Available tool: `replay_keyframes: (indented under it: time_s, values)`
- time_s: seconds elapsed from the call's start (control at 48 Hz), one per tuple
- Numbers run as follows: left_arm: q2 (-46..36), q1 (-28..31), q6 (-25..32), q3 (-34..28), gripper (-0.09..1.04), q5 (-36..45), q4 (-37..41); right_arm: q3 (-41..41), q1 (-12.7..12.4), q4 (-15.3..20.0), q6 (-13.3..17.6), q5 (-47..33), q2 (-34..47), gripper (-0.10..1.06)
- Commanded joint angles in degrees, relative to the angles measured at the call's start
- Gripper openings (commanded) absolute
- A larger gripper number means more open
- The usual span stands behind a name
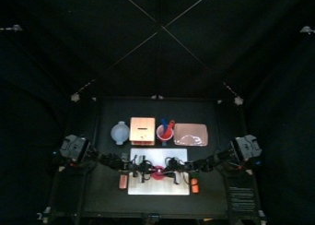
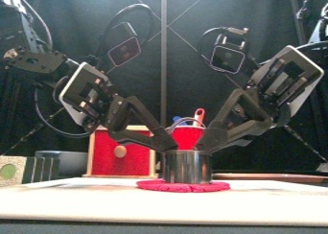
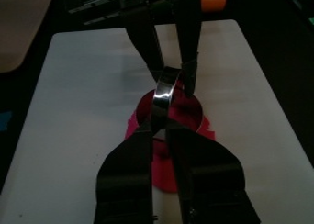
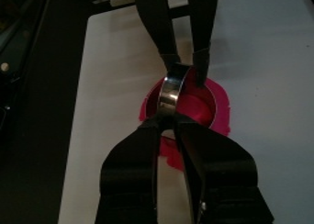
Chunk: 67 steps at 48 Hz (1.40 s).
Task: Get the cutter from the drawer then cut the dough then place the extra dough in the bowl
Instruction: Cut the dough
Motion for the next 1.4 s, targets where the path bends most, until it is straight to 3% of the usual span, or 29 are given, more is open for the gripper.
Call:
replay_keyframes:
  time_s: [0.021,0.667,1.396]
  values:
    - [1.32,-2.46,-0.18,-0.18,0.44,2.20,0.79,-0.44,-0.79,0.62,0.97,0.79,-0.18,0.47]
    - [3.25,-2.37,0.00,-2.29,0.44,11.07,2.29,-2.72,-0.79,0.18,0.62,6.33,1.67,0.46]
    - [3.34,-2.11,-0.18,-2.46,0.44,13.97,2.11,-2.81,-1.41,0.18,0.44,6.24,1.58,0.46]
